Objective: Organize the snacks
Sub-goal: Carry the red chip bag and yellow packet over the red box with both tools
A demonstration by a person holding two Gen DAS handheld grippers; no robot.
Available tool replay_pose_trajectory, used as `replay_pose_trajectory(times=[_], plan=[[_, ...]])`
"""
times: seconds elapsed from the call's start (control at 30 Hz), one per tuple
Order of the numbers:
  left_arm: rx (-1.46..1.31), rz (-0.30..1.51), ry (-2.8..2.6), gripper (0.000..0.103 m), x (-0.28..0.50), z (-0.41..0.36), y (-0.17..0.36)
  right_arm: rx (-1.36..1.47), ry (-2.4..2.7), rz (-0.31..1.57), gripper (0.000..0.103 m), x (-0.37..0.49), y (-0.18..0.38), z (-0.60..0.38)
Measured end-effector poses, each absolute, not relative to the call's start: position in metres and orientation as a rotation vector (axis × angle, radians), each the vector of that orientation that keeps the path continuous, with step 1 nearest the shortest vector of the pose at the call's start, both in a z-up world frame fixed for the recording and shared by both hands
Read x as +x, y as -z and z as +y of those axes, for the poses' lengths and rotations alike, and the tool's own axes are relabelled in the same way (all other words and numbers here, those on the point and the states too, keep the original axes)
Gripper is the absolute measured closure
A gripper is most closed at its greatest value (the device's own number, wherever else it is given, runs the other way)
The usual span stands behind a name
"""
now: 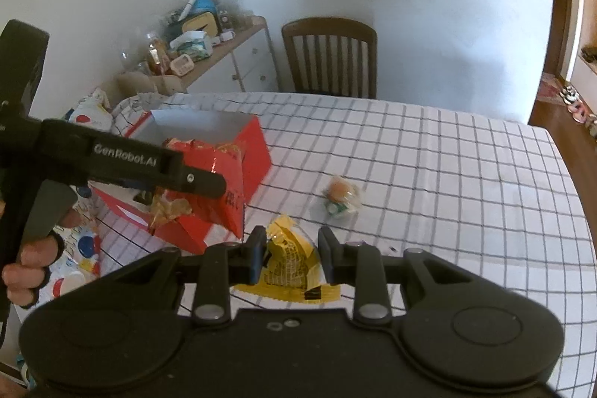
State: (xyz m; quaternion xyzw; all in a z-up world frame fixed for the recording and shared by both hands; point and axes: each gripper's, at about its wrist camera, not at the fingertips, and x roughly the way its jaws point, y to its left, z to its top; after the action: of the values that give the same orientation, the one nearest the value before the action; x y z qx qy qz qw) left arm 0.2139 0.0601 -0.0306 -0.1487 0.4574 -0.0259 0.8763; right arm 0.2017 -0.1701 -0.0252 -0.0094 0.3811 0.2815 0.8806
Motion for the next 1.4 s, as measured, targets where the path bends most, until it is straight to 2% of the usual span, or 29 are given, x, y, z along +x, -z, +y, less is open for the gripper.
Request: replay_pose_trajectory(times=[0.93, 1.4], plan=[[-0.297, 0.942, -0.124, 0.031, 0.231, 0.237, 0.047, -0.077, -0.626, 0.757, 0.075, 0.233, 0.018, -0.006], [-0.244, 1.030, -0.136, 0.031, 0.264, 0.256, 0.093, -0.082, -0.557, 0.830, 0.075, 0.288, 0.058, 0.053]])
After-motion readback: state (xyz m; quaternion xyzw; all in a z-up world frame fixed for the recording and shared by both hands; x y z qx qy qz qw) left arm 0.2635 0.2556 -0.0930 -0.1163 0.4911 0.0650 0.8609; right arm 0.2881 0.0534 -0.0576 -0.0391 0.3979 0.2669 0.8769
